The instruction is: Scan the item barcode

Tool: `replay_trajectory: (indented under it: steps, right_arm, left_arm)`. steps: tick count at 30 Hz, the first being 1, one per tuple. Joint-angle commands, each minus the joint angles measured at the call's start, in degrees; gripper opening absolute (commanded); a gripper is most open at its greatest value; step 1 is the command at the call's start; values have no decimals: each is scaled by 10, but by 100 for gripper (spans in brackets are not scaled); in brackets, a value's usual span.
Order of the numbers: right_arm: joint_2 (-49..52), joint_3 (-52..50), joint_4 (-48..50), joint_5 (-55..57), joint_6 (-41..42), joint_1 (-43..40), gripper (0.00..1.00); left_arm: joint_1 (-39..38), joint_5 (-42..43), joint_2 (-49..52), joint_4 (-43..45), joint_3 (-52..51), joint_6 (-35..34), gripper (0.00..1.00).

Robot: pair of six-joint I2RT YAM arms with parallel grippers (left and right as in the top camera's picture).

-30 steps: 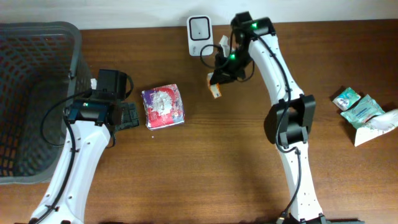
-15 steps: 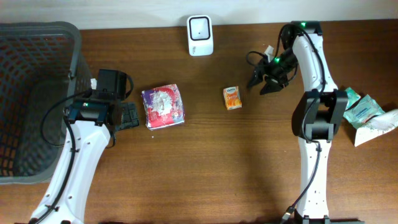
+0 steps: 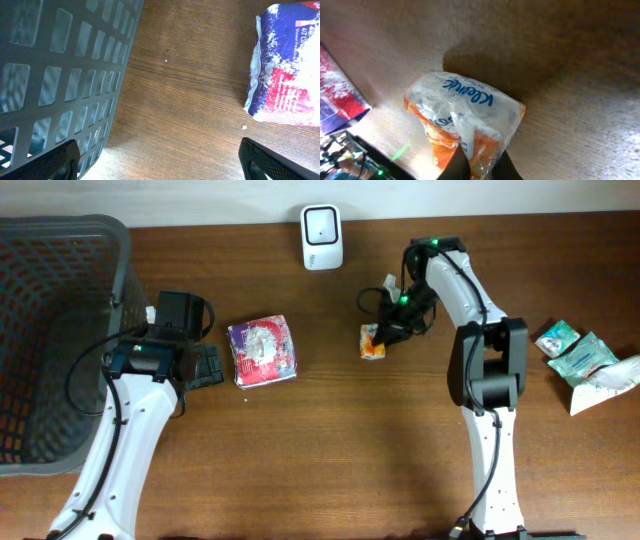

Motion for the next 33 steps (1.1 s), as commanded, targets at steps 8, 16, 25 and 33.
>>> replay_trajectory:
  steps: [8, 16, 25, 33]
  right_arm:
    - [4, 185, -143, -291, -173, -7, 4]
    - [-31, 193, -143, -389, -205, 40, 4]
    - [-123, 193, -143, -313, -234, 39, 4]
    - [-123, 193, -143, -350, -379, -2, 4]
  left_arm:
    - [2, 0, -2, 1, 0, -6, 99]
    - [2, 0, -2, 1, 0, -6, 99]
    - [2, 0, -2, 1, 0, -6, 99]
    - [2, 0, -2, 1, 0, -6, 99]
